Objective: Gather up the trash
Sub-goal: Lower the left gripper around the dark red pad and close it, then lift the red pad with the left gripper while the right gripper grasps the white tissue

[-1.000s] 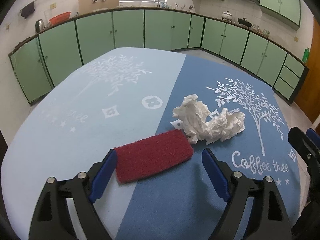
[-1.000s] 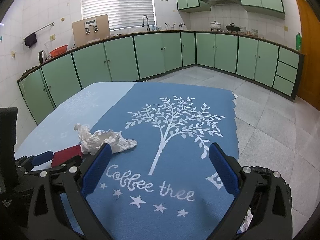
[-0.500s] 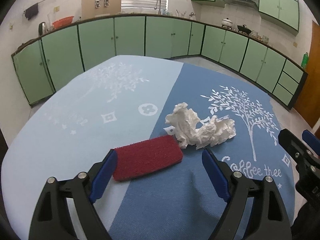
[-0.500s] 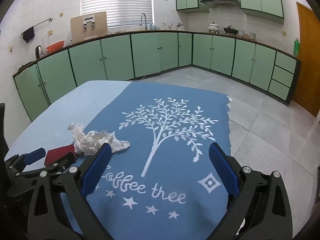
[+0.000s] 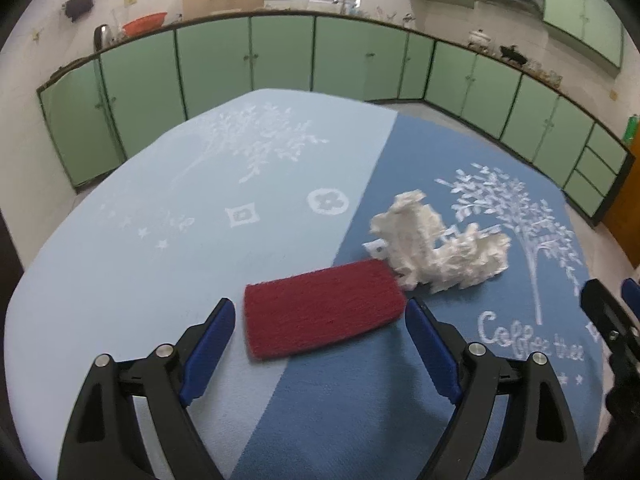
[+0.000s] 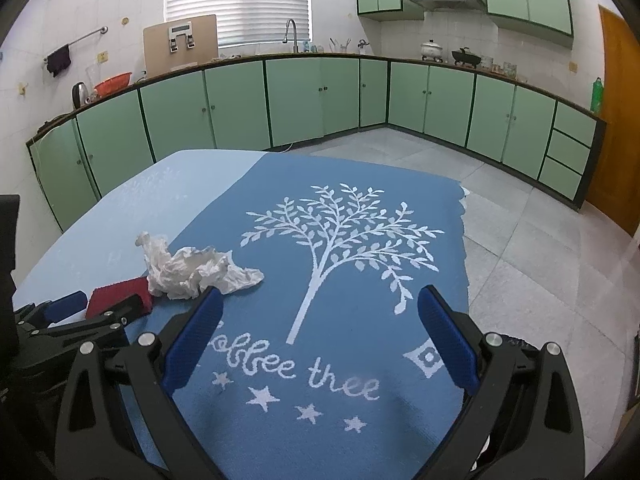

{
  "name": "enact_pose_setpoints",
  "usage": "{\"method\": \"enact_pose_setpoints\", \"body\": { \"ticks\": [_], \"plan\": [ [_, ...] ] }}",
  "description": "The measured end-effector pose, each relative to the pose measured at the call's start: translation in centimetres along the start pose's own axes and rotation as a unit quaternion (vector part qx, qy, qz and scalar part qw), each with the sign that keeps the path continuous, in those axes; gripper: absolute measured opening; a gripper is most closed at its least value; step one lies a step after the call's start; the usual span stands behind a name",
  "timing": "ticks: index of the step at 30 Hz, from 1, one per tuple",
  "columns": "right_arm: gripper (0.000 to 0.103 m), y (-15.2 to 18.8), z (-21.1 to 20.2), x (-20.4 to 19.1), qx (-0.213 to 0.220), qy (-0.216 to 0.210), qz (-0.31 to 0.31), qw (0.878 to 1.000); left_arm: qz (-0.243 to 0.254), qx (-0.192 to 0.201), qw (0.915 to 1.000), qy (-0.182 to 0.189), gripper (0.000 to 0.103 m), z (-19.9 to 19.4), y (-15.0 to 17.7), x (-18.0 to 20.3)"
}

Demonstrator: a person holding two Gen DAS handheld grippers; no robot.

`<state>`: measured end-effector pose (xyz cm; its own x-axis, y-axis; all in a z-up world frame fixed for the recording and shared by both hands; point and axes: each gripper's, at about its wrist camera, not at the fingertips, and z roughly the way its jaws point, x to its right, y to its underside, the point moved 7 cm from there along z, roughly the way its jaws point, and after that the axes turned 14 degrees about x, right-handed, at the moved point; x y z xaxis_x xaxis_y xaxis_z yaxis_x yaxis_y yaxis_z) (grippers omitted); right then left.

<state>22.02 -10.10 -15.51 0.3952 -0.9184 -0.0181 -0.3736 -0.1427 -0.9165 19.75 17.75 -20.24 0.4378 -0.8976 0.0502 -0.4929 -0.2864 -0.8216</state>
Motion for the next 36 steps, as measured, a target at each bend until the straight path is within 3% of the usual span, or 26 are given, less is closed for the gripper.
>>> {"method": "enact_pose_setpoints", "body": {
  "ticks": [7,20,36],
  "plan": [
    [0.095,0.0,0.1,0.2,0.000,-0.001,0.006,1.000,0.006,-0.021,0.9998,0.005,0.087,0.8,0.5,0.3],
    [0.095,-0.9,-0.4,-0.3,0.013,-0.010,0.000,1.000,-0.015,-0.003,0.9998,0.015,0.082,-0.4,0.0,-0.7],
    [0.095,-1.6,3.6,-8.7,-0.006,-0.073,-0.012,0.997,-0.006,0.037,0.9989,-0.029,0.082,-0.1,-3.3,-6.7]
  ]
}}
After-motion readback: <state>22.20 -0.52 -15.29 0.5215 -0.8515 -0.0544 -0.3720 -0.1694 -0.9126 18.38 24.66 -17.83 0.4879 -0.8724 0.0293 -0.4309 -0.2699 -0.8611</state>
